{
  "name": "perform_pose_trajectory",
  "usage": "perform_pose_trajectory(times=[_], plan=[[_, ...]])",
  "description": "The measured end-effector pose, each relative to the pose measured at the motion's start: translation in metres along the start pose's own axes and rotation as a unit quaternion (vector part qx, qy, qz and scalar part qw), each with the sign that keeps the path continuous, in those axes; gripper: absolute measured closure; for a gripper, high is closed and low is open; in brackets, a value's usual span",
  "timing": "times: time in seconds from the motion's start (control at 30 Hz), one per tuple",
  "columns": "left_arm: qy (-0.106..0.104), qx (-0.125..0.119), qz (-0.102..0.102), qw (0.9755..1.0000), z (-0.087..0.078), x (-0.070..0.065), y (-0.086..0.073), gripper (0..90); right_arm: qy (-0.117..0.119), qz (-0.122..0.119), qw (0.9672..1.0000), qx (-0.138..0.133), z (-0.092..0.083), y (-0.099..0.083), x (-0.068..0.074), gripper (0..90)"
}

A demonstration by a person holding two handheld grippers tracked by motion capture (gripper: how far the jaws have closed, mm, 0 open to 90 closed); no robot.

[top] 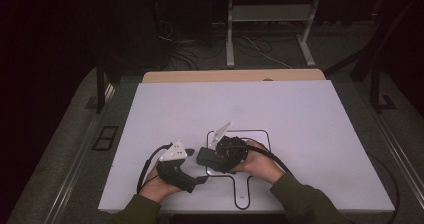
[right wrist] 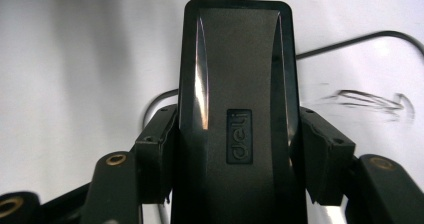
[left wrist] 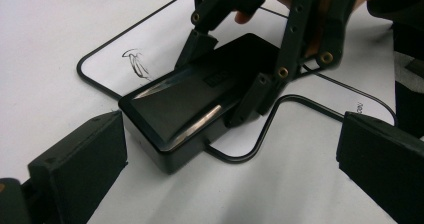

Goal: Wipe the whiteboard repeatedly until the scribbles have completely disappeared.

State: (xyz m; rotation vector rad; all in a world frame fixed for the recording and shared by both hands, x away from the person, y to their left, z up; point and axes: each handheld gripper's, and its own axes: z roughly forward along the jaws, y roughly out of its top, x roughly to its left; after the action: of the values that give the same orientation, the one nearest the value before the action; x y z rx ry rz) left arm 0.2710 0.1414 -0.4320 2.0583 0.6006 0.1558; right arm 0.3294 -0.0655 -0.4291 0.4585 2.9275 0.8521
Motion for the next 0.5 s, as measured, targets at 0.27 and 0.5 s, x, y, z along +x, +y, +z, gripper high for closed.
perform_pose_trajectory(times=[0.27,0.5], plan=[[0.0,-0.001,0.001,1.0,-0.001,0.001,0.0,0.0,-0.034,0.03,0.999,-0.005,0.003,0.003,-0.024,38.8],[0.001,0.0,0.004,1.0,-0.001,0.001,0.0,0.0,0.006,-0.004,1.0,-0.004,-0.002,-0.005,0.0,38.8]])
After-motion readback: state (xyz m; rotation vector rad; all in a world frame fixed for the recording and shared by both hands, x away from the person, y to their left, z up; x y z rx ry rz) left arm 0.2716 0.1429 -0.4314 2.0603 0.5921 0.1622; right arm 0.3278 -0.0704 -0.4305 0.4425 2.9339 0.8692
